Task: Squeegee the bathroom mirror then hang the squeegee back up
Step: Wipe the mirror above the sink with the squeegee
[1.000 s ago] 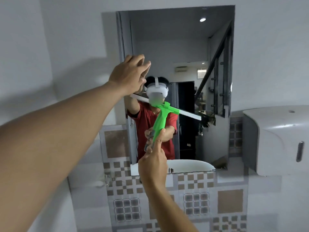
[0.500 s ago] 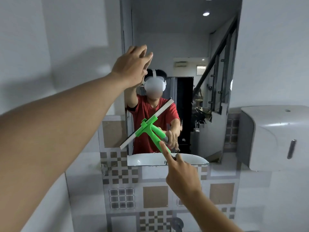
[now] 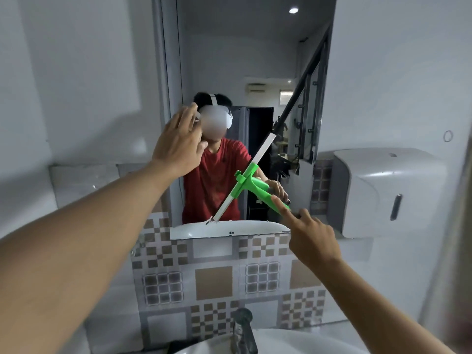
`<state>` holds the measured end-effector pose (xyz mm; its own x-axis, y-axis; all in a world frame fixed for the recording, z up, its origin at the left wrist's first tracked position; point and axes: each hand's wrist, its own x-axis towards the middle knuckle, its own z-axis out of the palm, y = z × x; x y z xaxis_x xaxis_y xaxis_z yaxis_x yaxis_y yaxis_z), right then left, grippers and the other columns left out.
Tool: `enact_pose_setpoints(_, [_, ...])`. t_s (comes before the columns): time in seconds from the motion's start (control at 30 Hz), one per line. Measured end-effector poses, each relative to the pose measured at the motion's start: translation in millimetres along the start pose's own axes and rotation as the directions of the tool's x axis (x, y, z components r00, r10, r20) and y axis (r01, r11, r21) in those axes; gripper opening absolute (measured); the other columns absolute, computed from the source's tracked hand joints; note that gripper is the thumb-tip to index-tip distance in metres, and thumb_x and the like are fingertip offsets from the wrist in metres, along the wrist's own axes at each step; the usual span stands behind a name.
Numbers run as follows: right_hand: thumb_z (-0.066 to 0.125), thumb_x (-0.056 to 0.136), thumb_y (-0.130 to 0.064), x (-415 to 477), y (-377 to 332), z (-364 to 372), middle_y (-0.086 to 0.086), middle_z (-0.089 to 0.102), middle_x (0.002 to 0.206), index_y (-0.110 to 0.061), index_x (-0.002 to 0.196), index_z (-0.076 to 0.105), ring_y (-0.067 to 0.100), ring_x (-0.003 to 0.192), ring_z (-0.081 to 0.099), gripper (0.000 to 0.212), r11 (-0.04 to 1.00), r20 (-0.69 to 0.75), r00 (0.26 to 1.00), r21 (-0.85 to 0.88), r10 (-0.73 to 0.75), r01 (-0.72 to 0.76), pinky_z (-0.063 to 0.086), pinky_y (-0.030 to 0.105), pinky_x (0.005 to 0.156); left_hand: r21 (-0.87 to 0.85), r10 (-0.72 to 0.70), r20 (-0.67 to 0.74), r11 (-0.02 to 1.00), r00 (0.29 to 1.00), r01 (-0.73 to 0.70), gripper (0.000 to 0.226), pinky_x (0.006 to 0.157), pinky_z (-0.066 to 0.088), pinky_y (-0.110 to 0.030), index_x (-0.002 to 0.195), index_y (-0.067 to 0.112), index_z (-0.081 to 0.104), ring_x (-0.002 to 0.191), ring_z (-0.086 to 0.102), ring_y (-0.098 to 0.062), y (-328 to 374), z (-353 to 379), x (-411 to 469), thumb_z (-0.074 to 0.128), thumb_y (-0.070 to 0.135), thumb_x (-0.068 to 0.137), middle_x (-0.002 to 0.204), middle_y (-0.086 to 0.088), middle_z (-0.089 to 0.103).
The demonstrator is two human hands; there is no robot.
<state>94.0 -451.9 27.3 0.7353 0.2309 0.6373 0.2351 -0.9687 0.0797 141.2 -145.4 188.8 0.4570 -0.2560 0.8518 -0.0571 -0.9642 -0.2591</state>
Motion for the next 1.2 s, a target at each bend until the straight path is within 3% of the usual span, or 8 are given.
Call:
enact_pose_setpoints(0.13, [0.054, 0.090, -0.009, -7, 4, 10, 0.007, 0.058, 0.093, -0.049, 0.155, -0.010, 0.026, 0.061, 0.055, 0.099, 0.995, 0.011, 0.996, 0.051, 0.085, -0.086, 0.037, 0.032, 0.049, 0.000, -0.005, 0.033, 1.000, 0.999, 0.005, 0.064, 0.123, 0.024, -0.051, 0.146, 0.007, 0.050, 0.150, 0.024, -0.043, 3, 4, -2, 0.067, 0.038, 0.092, 0.164, -0.022, 0.022])
enact_pose_setpoints(0.33, [0.050, 0.093, -0.005, -28, -4, 29, 0.008, 0.059, 0.098, -0.046, 0.156, -0.013, 0.017, 0.054, 0.044, 0.097, 0.936, 0.097, 0.960, 0.215, 0.264, -0.279, 0.032, 0.027, 0.041, 0.001, -0.013, 0.043, 1.000, 0.999, 0.013, 0.068, 0.124, 0.022, -0.052, 0.147, 0.009, 0.048, 0.150, 0.023, -0.043, 5, 1, -2, 0.071, 0.037, 0.090, 0.164, -0.023, 0.023])
enact_pose_setpoints(0.47, [0.052, 0.097, -0.008, -39, -21, 48, 0.010, 0.061, 0.101, -0.045, 0.155, -0.017, 0.015, 0.057, 0.052, 0.097, 0.874, 0.159, 0.930, 0.320, 0.331, -0.366, 0.050, 0.029, 0.045, -0.002, -0.016, 0.038, 1.000, 0.999, 0.016, 0.067, 0.123, 0.023, -0.052, 0.146, 0.009, 0.049, 0.150, 0.024, -0.043, 6, -1, -3, 0.072, 0.035, 0.090, 0.164, -0.022, 0.024])
enact_pose_setpoints(0.53, [0.052, 0.096, -0.007, -47, -32, 54, 0.010, 0.064, 0.104, -0.045, 0.154, -0.020, 0.016, 0.059, 0.056, 0.100, 0.833, 0.198, 0.911, 0.370, 0.362, -0.412, 0.050, 0.029, 0.046, -0.001, -0.013, 0.035, 1.000, 0.999, 0.013, 0.065, 0.121, 0.025, -0.053, 0.145, 0.008, 0.050, 0.149, 0.025, -0.044, 6, -3, -3, 0.072, 0.033, 0.089, 0.163, -0.023, 0.026])
enact_pose_setpoints(0.7, [0.049, 0.096, -0.005, -56, -66, 52, 0.008, 0.061, 0.090, -0.040, 0.152, -0.029, 0.019, 0.064, 0.059, 0.101, 0.709, 0.283, 0.873, 0.510, 0.396, -0.487, 0.047, 0.030, 0.049, 0.048, 0.014, 0.033, 0.999, 0.999, -0.016, 0.058, 0.109, 0.041, -0.055, 0.138, 0.009, 0.055, 0.138, 0.036, -0.040, 2, -13, 2, 0.070, 0.035, 0.089, 0.154, -0.020, 0.036])
enact_pose_setpoints(0.83, [0.045, 0.095, -0.002, -51, -97, 47, 0.006, 0.059, 0.075, -0.037, 0.154, -0.026, 0.026, 0.063, 0.060, 0.099, 0.548, 0.349, 0.840, 0.642, 0.415, -0.537, 0.051, 0.041, 0.056, 0.087, 0.043, 0.022, 0.995, 0.999, -0.044, 0.072, 0.110, 0.041, -0.055, 0.149, 0.016, 0.041, 0.138, 0.036, -0.042, -12, -16, 11, 0.070, 0.036, 0.087, 0.155, -0.020, 0.033])
enact_pose_setpoints(0.97, [0.041, 0.094, 0.002, -51, -127, 50, 0.008, 0.060, 0.080, -0.037, 0.153, -0.027, 0.026, 0.063, 0.058, 0.098, 0.352, 0.394, 0.812, 0.755, 0.431, -0.553, 0.051, 0.040, 0.054, 0.085, 0.068, 0.046, 0.994, 0.997, -0.072, 0.073, 0.109, 0.042, -0.055, 0.149, 0.017, 0.038, 0.140, 0.033, -0.041, -19, -14, 15, 0.070, 0.033, 0.086, 0.157, -0.019, 0.032])
enact_pose_setpoints(1.2, [0.042, 0.097, 0.000, -53, -169, 68, 0.008, 0.057, 0.079, -0.039, 0.152, -0.027, 0.021, 0.061, 0.052, 0.097, 0.184, 0.465, 0.784, 0.800, 0.411, -0.571, 0.059, 0.049, 0.059, 0.079, 0.069, 0.027, 0.994, 0.997, -0.071, 0.073, 0.114, 0.039, -0.052, 0.152, 0.017, 0.038, 0.143, 0.033, -0.041, -22, -6, 15, 0.067, 0.031, 0.087, 0.159, -0.017, 0.033])
